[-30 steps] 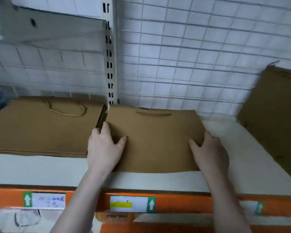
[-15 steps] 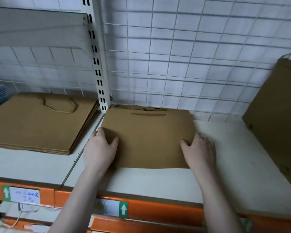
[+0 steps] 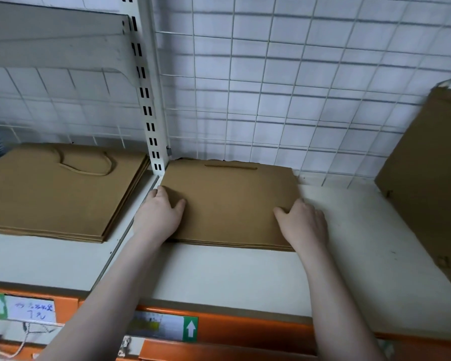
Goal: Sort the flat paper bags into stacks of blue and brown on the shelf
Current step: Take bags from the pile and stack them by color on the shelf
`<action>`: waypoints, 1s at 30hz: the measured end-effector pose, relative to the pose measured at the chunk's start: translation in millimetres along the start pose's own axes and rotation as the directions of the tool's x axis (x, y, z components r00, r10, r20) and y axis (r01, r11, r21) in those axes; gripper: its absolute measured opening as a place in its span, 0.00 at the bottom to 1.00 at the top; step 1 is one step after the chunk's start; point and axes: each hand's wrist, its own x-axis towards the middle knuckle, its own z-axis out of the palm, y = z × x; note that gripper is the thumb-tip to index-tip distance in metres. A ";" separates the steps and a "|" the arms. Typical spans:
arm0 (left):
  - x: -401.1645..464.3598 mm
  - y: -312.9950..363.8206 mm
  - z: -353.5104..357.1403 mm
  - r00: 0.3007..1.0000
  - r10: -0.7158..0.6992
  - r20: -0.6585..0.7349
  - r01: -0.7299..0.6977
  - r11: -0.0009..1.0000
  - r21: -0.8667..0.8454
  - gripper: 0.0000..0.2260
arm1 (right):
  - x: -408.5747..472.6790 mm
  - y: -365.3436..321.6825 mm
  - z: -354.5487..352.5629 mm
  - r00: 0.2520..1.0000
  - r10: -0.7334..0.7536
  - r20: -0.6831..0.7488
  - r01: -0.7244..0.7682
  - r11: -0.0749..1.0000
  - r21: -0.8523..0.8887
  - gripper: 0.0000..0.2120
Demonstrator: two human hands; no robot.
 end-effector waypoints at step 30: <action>-83.9 -79.8 -61.0 0.878 -0.092 -0.470 0.185 0.970 0.156 0.29 | -91.6 -75.9 23.0 0.834 -0.545 -0.084 0.547 0.837 0.006 0.27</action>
